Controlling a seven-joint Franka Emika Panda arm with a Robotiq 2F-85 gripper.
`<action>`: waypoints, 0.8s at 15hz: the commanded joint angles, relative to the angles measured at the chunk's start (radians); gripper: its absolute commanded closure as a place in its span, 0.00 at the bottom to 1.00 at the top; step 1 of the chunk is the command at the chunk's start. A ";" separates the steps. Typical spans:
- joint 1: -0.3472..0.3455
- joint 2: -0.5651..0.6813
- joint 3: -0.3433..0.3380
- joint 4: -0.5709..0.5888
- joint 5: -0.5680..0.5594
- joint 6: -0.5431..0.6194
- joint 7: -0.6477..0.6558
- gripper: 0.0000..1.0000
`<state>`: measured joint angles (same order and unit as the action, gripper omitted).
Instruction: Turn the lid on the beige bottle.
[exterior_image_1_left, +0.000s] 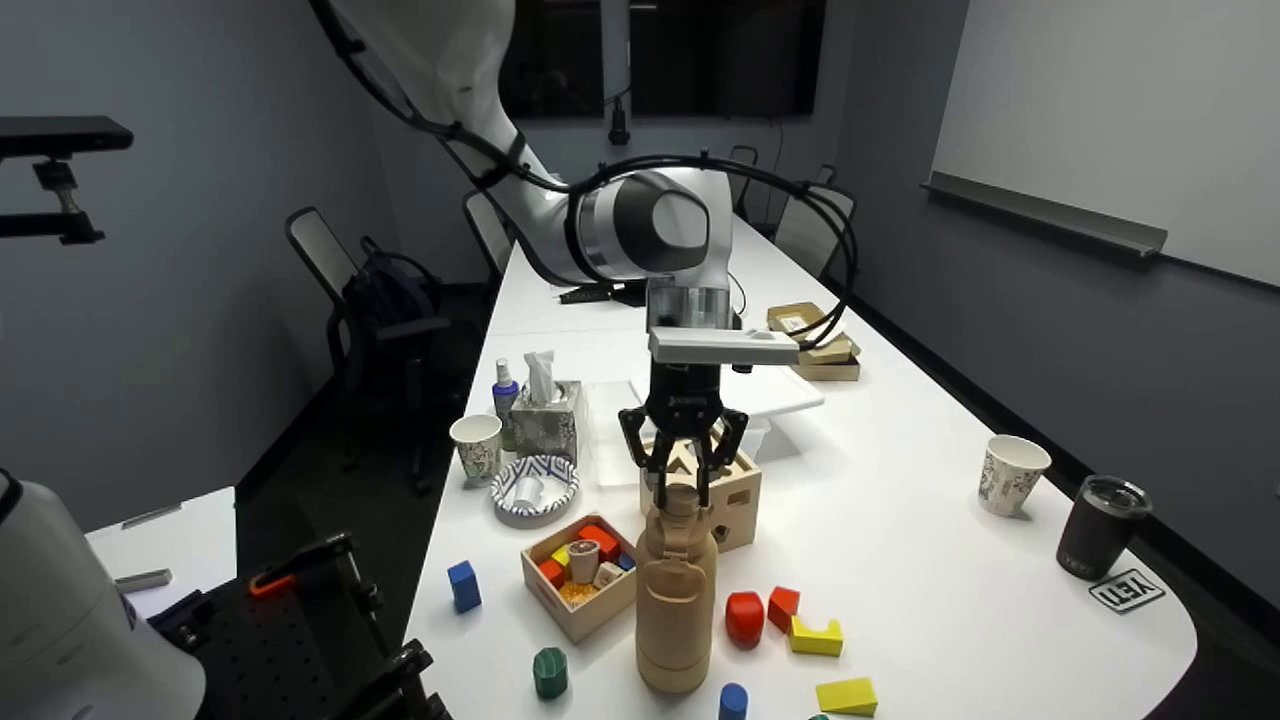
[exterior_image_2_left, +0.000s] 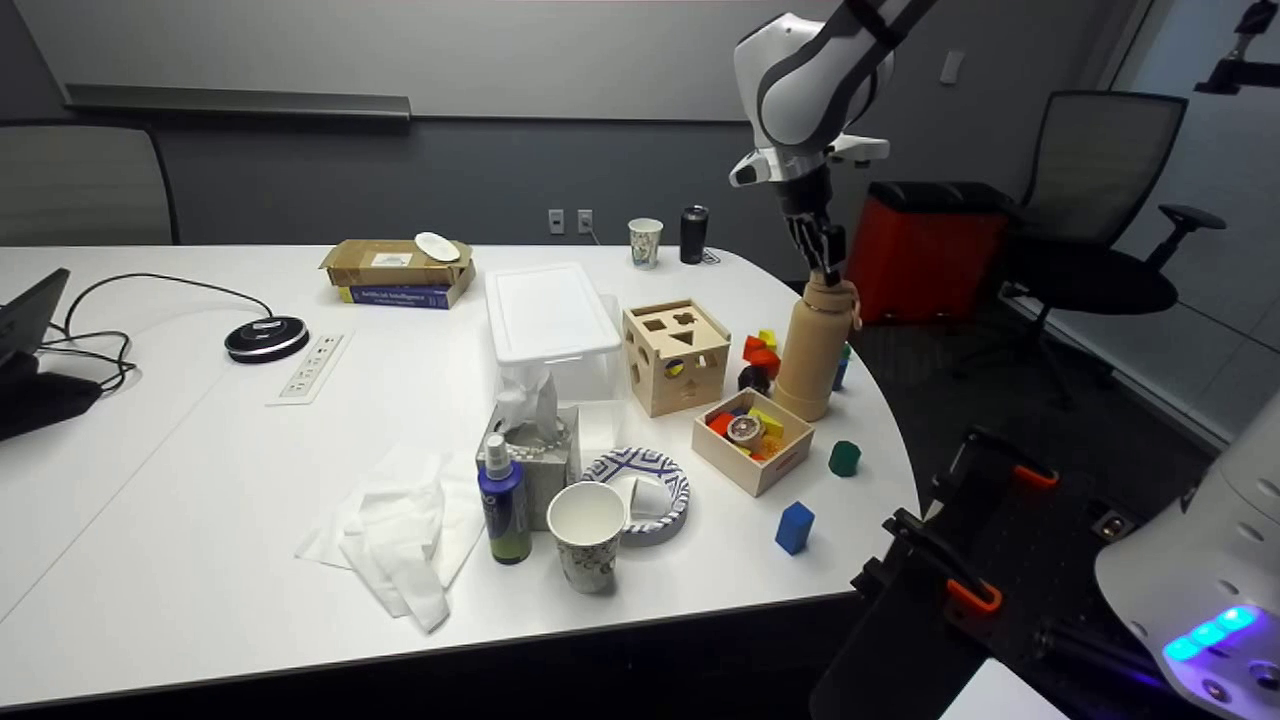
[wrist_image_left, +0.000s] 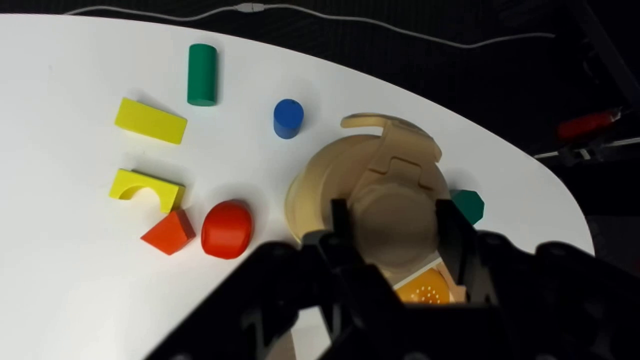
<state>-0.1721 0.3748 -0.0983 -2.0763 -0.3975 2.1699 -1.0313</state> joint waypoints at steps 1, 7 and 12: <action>0.003 0.023 0.005 0.025 -0.012 -0.025 -0.027 0.80; 0.009 0.007 0.010 0.026 -0.006 -0.043 -0.021 0.22; 0.018 -0.020 0.018 0.035 -0.001 -0.071 -0.020 0.00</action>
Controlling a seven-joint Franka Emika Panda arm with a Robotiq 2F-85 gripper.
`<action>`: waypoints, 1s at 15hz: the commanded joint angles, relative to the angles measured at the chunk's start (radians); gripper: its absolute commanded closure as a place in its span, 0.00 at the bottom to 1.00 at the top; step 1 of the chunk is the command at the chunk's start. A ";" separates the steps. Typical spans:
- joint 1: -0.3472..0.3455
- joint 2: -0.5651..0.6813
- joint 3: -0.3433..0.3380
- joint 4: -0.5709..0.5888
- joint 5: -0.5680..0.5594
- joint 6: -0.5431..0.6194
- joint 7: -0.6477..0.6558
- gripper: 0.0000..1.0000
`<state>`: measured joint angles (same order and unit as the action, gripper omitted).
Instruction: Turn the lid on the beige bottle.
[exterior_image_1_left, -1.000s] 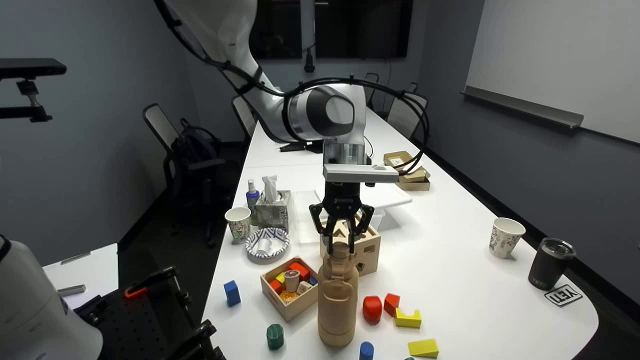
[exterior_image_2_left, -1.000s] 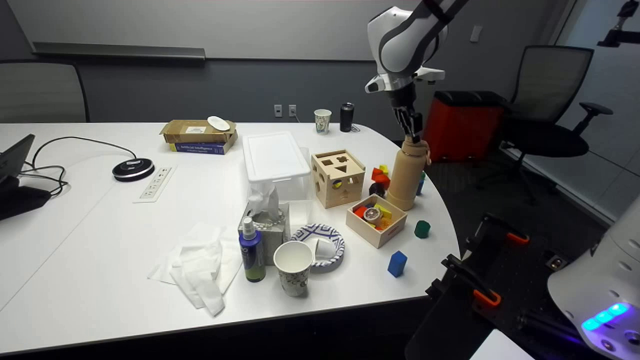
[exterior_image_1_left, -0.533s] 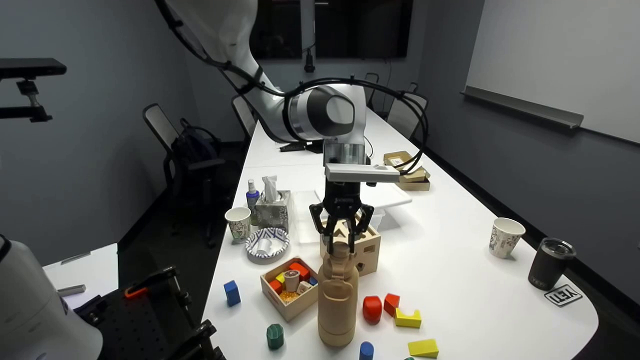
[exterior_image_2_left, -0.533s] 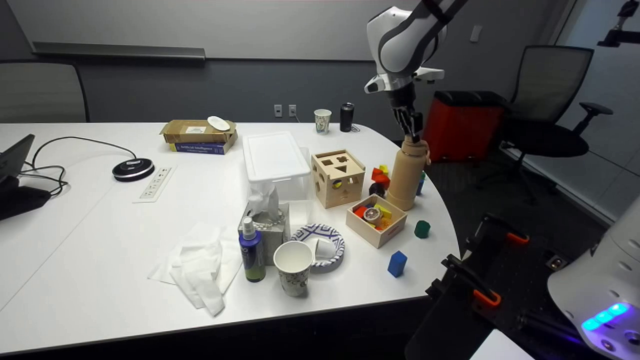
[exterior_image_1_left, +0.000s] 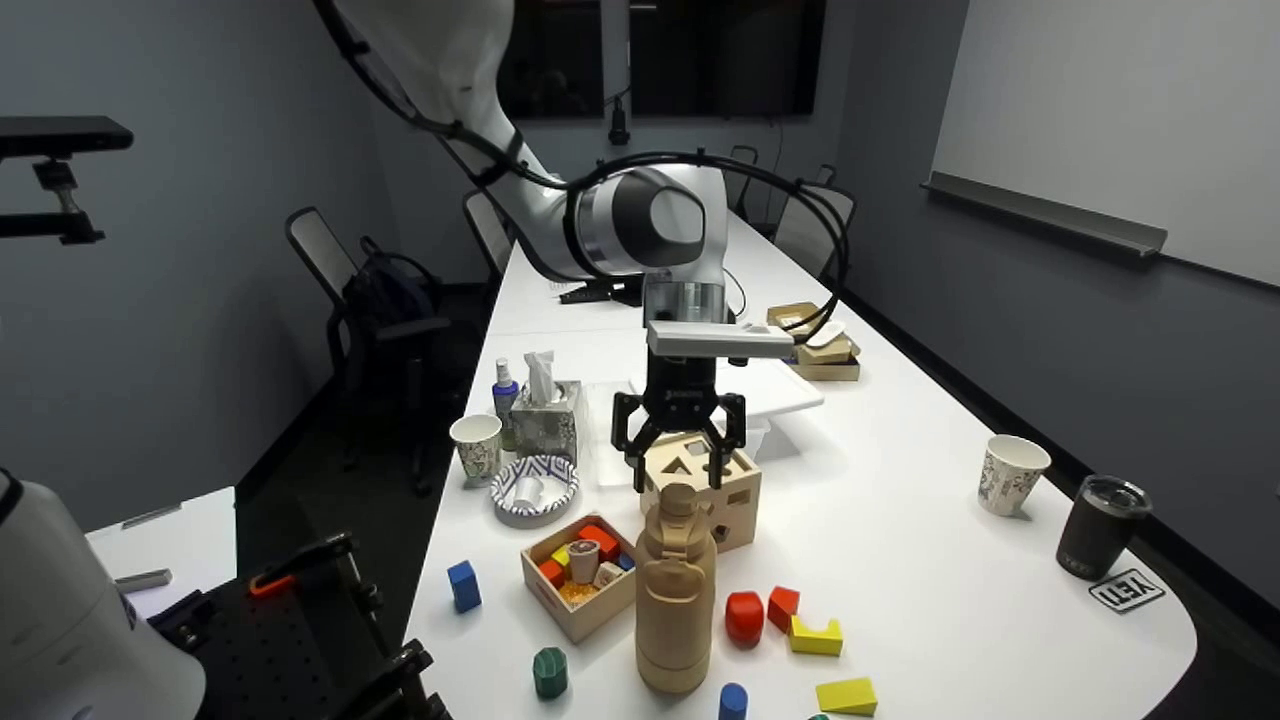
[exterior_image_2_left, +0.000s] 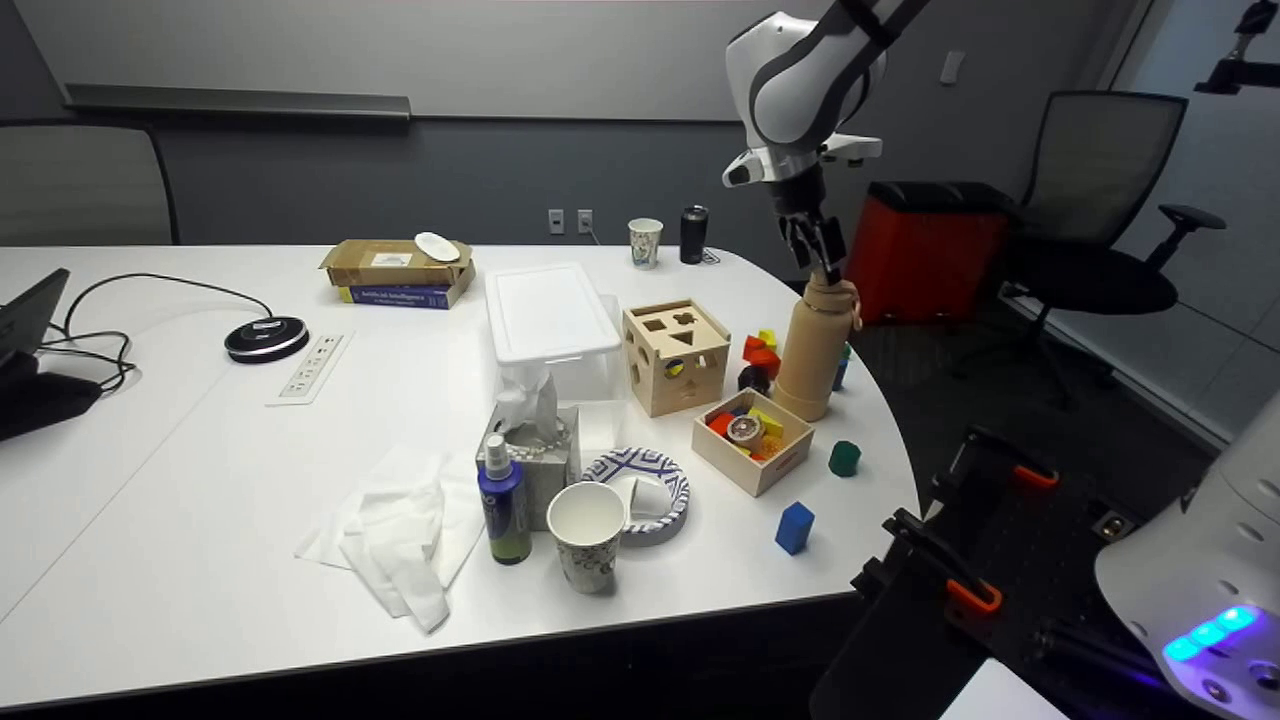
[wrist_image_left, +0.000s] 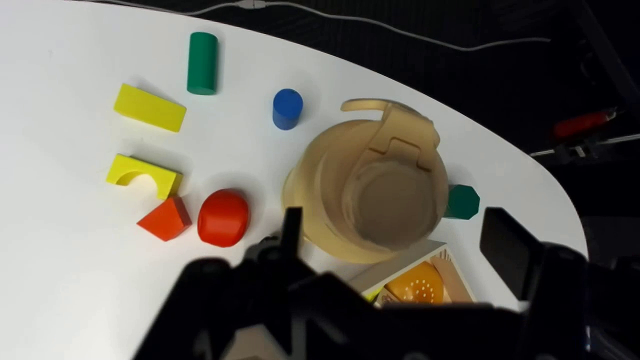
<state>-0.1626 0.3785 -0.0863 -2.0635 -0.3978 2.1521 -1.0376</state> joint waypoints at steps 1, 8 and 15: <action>0.011 -0.030 0.006 0.027 -0.001 -0.061 -0.013 0.00; 0.000 -0.124 0.014 0.080 0.206 -0.175 0.066 0.00; -0.003 -0.287 -0.015 0.076 0.387 -0.212 0.286 0.00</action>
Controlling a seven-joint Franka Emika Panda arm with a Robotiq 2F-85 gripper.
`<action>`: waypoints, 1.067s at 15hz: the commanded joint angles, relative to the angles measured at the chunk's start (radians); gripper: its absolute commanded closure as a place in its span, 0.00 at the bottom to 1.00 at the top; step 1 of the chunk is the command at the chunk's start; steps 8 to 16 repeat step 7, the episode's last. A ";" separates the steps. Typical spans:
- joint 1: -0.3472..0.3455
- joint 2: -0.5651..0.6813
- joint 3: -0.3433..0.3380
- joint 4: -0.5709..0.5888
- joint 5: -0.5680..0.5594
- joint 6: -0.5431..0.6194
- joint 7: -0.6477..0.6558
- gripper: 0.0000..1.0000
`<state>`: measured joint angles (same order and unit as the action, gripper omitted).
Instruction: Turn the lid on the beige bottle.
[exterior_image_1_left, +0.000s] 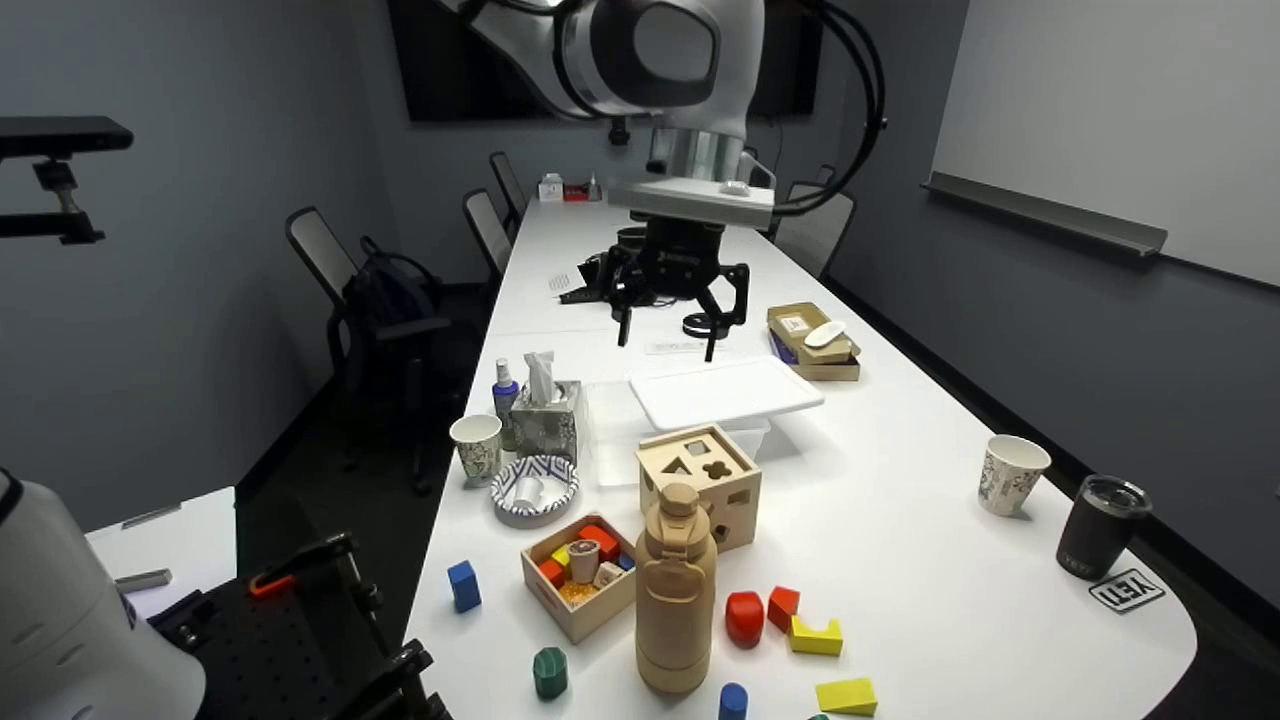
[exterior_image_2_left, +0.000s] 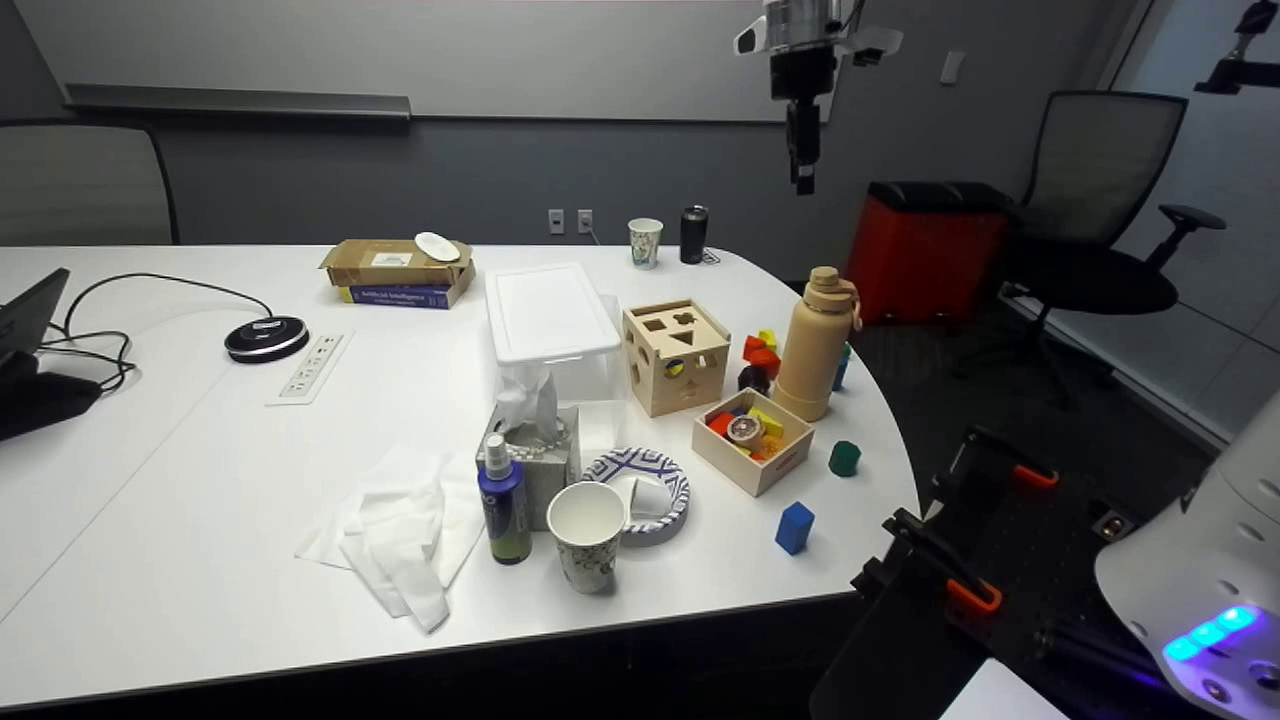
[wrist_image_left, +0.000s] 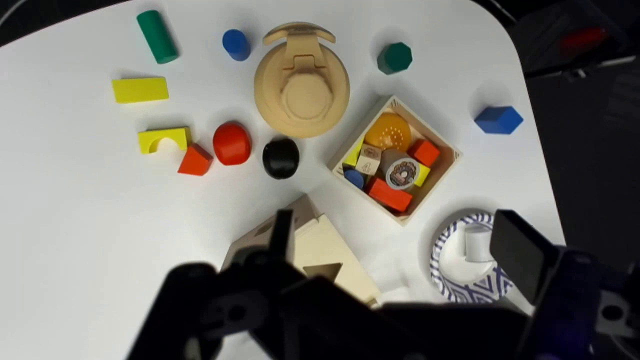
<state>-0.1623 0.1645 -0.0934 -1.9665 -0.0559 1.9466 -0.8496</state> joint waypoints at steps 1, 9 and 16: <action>-0.002 -0.088 -0.013 -0.024 0.055 0.010 0.140 0.00; 0.005 -0.140 -0.025 -0.054 0.042 0.076 0.371 0.00; 0.005 -0.140 -0.025 -0.054 0.042 0.076 0.371 0.00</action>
